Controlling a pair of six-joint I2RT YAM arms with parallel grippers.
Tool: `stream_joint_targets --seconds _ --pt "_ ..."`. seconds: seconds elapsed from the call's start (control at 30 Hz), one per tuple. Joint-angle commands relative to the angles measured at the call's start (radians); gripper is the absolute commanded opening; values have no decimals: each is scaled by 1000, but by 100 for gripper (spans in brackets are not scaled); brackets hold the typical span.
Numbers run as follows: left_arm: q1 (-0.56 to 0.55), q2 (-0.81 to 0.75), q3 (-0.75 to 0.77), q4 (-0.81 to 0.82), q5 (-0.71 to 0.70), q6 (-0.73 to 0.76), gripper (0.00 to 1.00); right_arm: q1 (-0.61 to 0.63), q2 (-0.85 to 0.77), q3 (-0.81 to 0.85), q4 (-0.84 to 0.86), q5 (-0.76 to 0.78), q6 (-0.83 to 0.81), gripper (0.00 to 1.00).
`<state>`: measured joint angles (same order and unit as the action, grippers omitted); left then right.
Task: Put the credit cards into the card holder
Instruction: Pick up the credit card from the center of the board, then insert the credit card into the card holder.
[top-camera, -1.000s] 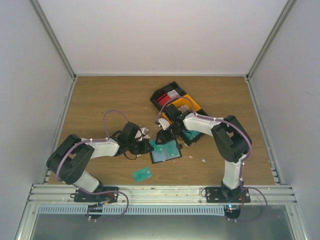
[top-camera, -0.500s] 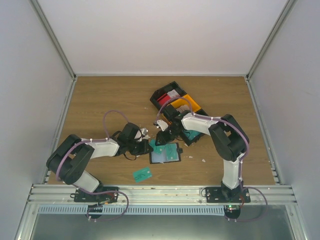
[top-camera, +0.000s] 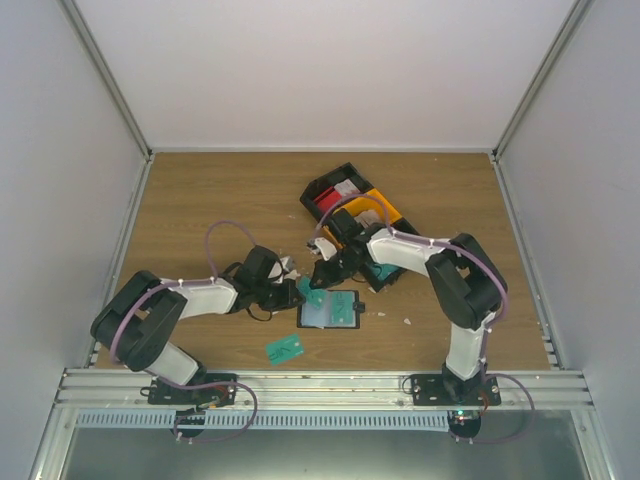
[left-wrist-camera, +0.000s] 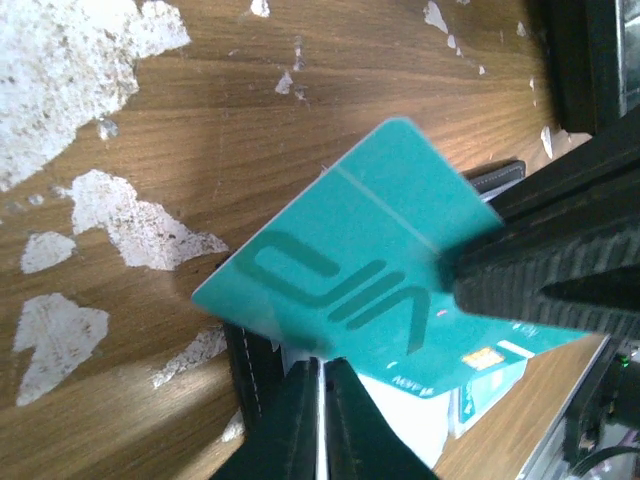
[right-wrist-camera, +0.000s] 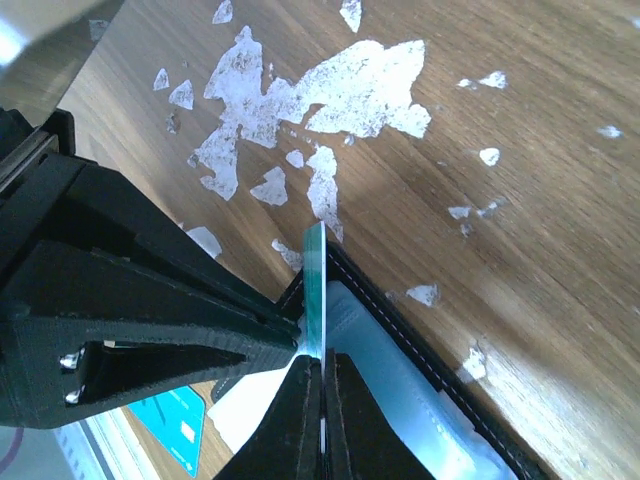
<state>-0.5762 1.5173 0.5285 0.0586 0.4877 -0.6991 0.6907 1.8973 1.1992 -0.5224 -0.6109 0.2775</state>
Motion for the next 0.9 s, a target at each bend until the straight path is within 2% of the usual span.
stream_joint_targets --seconds 0.0,0.17,0.4,0.57,0.87 --pt "-7 -64 -8 -9 -16 8 11 -7 -89 -49 69 124 78 1" --pt "-7 -180 8 -44 -30 15 37 -10 -238 -172 169 226 203 0" --pt "-8 -229 -5 -113 -67 17 54 -10 -435 -371 248 404 434 1" --pt "-11 -216 -45 -100 -45 12 55 -10 -513 -485 339 393 567 1" --pt "-68 -119 -48 -62 -42 4 53 11 -532 -618 486 376 694 1"
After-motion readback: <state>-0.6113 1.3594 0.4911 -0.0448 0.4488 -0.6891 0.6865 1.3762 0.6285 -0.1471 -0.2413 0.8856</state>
